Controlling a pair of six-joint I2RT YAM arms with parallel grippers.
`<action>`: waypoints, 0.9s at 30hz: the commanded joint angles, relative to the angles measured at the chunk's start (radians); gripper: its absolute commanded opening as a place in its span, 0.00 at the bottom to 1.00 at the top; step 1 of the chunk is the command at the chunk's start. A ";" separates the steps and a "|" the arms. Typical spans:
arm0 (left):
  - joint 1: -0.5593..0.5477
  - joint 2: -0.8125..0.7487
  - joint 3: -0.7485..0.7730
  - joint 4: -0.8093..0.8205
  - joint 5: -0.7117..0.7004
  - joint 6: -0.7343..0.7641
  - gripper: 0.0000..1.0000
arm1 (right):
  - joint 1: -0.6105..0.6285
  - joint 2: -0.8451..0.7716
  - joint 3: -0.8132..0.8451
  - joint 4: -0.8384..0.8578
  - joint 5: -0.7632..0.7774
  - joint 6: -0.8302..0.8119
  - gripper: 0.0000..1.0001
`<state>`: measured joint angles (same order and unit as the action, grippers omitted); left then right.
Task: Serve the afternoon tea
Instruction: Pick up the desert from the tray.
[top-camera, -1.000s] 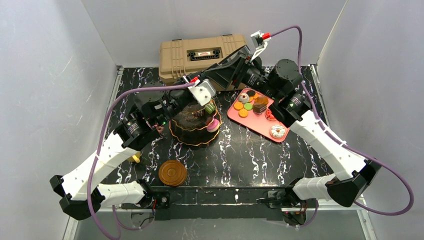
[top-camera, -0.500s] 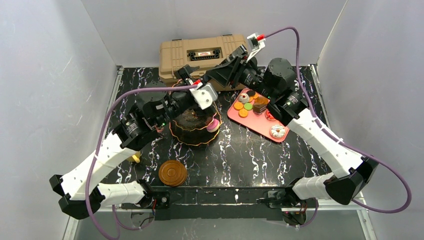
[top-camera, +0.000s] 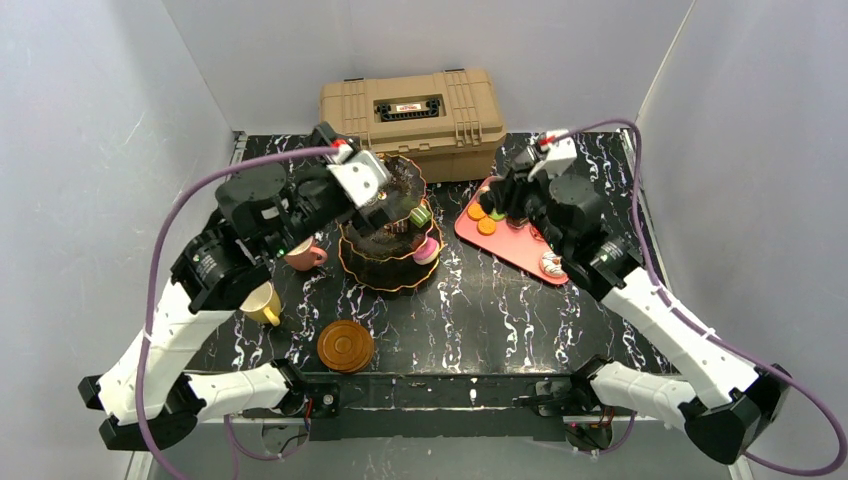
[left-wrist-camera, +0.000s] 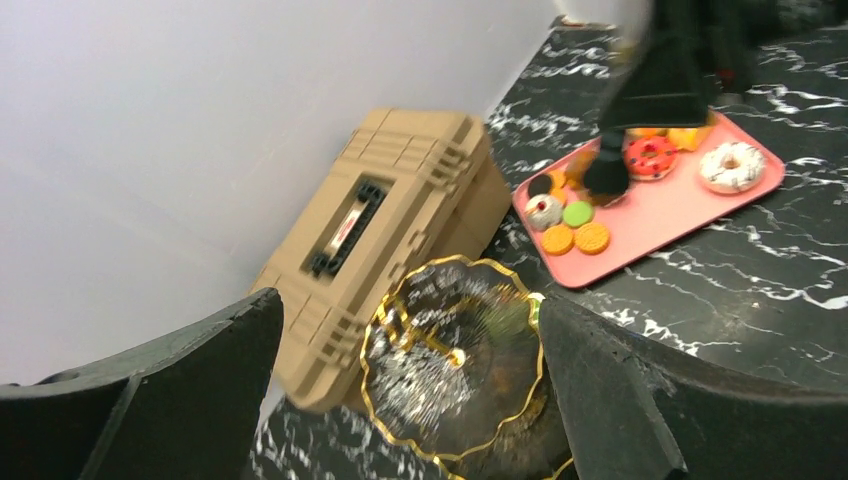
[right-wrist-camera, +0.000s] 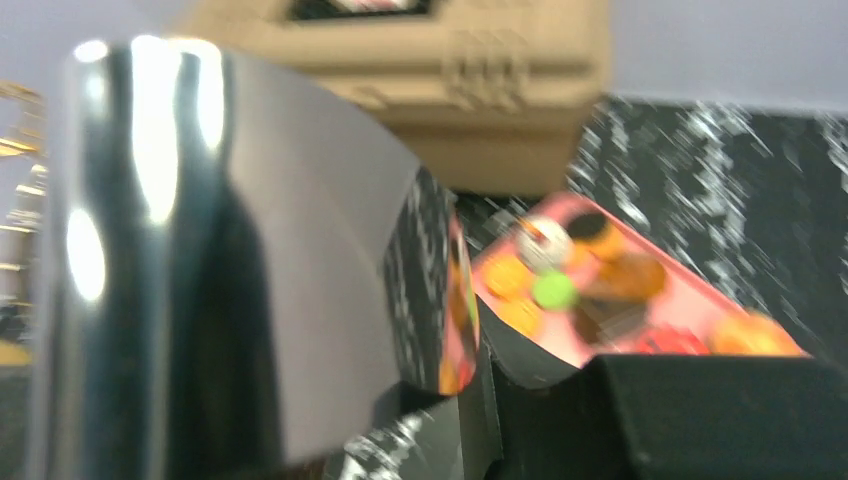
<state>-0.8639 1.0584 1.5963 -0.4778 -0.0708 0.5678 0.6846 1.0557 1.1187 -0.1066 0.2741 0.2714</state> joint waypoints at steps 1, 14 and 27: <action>0.119 0.024 0.093 -0.133 0.008 -0.113 0.98 | -0.034 -0.126 -0.164 -0.026 0.282 -0.060 0.39; 0.304 0.188 0.281 -0.399 0.133 -0.334 0.98 | -0.121 -0.206 -0.378 -0.036 0.419 0.000 0.64; 0.346 0.243 0.343 -0.430 0.162 -0.380 0.98 | -0.250 -0.159 -0.435 -0.015 0.368 0.029 0.76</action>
<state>-0.5308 1.2976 1.8980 -0.8909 0.0616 0.2165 0.4801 0.8997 0.7040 -0.1810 0.6491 0.2825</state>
